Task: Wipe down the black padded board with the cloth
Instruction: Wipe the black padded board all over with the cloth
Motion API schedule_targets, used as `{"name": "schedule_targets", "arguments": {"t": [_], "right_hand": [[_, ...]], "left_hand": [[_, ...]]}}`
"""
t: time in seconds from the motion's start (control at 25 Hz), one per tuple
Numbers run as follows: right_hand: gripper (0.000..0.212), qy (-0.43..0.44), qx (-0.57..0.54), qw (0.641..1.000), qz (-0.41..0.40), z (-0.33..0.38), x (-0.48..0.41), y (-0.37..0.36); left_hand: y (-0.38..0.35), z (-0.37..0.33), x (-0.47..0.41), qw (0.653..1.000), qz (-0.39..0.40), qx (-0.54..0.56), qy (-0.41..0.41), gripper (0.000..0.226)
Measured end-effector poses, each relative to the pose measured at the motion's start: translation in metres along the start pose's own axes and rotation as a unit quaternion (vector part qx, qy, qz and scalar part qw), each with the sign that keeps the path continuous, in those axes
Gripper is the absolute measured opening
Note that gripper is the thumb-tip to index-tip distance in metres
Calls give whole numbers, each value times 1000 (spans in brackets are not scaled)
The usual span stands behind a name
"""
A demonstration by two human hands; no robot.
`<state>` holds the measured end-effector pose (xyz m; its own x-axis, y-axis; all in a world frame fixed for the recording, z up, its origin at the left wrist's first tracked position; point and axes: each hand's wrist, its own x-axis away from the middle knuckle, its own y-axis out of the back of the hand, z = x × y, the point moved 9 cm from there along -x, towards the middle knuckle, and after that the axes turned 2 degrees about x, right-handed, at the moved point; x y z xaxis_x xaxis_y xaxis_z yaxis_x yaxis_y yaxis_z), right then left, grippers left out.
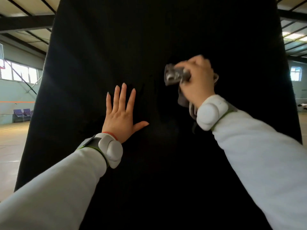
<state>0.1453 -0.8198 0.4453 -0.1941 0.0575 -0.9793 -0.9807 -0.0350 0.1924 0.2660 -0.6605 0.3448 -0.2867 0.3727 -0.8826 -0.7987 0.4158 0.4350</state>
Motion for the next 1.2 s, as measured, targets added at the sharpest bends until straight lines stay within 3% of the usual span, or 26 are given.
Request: {"name": "schedule_targets", "arguments": {"t": [0.16, 0.4, 0.64, 0.68, 0.84, 1.2], "right_hand": [[40, -73, 25, 997, 8, -1, -33, -12], [36, 113, -11, 986, 119, 28, 31, -51], [30, 166, 12, 946, 279, 32, 67, -63], [32, 150, 20, 953, 262, 31, 53, -57], [36, -3, 28, 998, 54, 15, -16, -16], [26, 115, -34, 983, 139, 21, 70, -58]], "left_hand": [[0, 1, -1, 1000, -6, -3, 3, 101], [1, -1, 3, 1000, -22, 21, -6, 96], [4, 0, 3, 999, 9, 28, -12, 91], [3, 1, 2, 1000, 20, 22, -9, 92], [1, 1, 2, 1000, 22, 13, -3, 92], [2, -2, 10, 999, -4, 37, -14, 88]]}}
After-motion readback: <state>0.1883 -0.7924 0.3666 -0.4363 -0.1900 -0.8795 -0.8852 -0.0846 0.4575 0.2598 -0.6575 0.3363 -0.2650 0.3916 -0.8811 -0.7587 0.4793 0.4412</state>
